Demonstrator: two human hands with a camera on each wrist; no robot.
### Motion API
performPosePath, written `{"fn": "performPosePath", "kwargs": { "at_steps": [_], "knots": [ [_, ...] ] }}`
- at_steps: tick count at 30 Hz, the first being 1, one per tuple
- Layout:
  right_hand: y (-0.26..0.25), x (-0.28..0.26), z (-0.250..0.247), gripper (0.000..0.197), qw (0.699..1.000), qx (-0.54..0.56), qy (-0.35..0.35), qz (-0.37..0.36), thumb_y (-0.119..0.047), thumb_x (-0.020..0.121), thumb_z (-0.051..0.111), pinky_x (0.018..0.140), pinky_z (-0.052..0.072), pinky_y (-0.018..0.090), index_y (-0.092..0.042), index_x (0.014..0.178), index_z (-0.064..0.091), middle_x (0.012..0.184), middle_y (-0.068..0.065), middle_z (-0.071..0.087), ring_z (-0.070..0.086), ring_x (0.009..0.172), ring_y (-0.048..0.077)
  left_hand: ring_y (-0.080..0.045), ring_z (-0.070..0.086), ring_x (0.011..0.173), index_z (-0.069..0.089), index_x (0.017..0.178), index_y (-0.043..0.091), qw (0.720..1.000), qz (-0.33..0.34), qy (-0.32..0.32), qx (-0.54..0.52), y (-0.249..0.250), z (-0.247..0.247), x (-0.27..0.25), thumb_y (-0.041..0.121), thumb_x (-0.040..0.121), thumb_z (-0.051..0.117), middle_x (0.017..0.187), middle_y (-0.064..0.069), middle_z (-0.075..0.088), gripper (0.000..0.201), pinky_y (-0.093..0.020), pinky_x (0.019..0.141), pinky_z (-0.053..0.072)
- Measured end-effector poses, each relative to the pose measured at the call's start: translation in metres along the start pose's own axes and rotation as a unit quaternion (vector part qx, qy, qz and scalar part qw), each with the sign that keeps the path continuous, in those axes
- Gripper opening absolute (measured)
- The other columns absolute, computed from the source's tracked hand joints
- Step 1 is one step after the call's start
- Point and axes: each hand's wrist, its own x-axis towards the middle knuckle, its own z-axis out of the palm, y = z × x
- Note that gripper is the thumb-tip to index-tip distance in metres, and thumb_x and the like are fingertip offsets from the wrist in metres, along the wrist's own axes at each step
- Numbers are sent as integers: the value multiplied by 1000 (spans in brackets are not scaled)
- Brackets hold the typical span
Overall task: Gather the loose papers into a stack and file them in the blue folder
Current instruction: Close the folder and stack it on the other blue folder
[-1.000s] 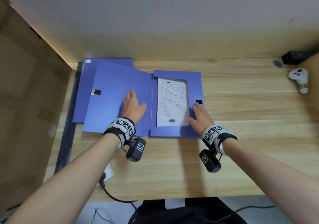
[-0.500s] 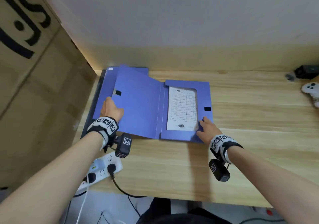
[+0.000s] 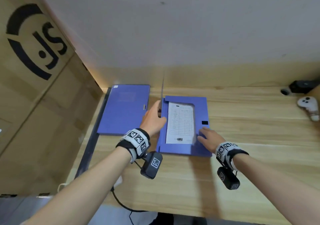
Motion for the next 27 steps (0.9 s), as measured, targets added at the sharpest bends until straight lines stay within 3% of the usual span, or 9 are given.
{"fn": "performPosePath", "kwargs": {
  "at_steps": [2,4,7,9,11,13,17,22,27],
  "knots": [
    [-2,-1,-14,29,997,57,48,6,-24,98,48,90,44,39,-2,109,63,115,13,63,59,110,34,-23,56,121,28,153,33,1000,7,-8,13,12,14,3,38,90,52,143,4,53,67,-40,102,43],
    [-7,-3,-27,35,989,126,78,22,-26,102,46,99,44,41,-2,119,64,123,15,66,59,115,33,-21,58,114,34,148,35,999,17,-15,25,21,24,12,51,92,43,131,10,60,59,-42,100,45],
    [-12,-2,-40,43,970,221,88,47,-37,104,39,95,48,40,-6,109,69,106,11,73,67,100,28,-24,60,111,45,139,33,997,19,-44,59,21,31,37,49,91,41,126,10,62,50,-44,98,49],
    [-15,1,-43,55,960,251,102,72,-51,100,36,88,50,41,-9,92,71,92,7,74,68,87,26,-24,60,114,50,136,29,994,7,-67,90,12,36,57,41,90,45,129,7,62,47,-42,99,48],
    [-12,5,-40,61,961,237,120,83,-60,91,37,79,49,45,-7,78,63,76,6,69,63,75,28,-26,57,122,48,140,22,990,-12,-76,118,-3,41,75,36,91,50,138,1,57,51,-41,102,47],
    [-8,8,-33,48,964,208,132,103,-51,89,45,72,47,43,-7,74,58,69,6,61,55,68,24,-30,51,131,38,148,14,988,-42,-73,128,-22,48,88,33,92,53,149,-6,46,61,-42,106,44],
    [7,18,-16,36,956,170,151,187,-39,92,58,68,47,37,-6,78,65,77,10,70,63,75,30,-37,54,122,45,134,4,981,-147,-53,112,-66,66,99,28,88,59,138,-15,51,54,-40,96,46],
    [29,32,-7,45,963,91,78,240,-49,89,53,58,38,33,-13,61,53,68,7,63,61,72,33,-34,65,105,57,119,8,979,-189,-50,62,-108,93,114,41,78,69,121,-10,66,54,-46,90,55],
    [47,41,-10,52,966,-35,-1,255,-55,87,50,56,38,31,-11,61,57,66,7,60,59,66,30,-31,67,103,58,118,10,980,-191,-33,53,-108,97,116,34,77,78,119,-7,68,51,-40,86,56]
  ]
}}
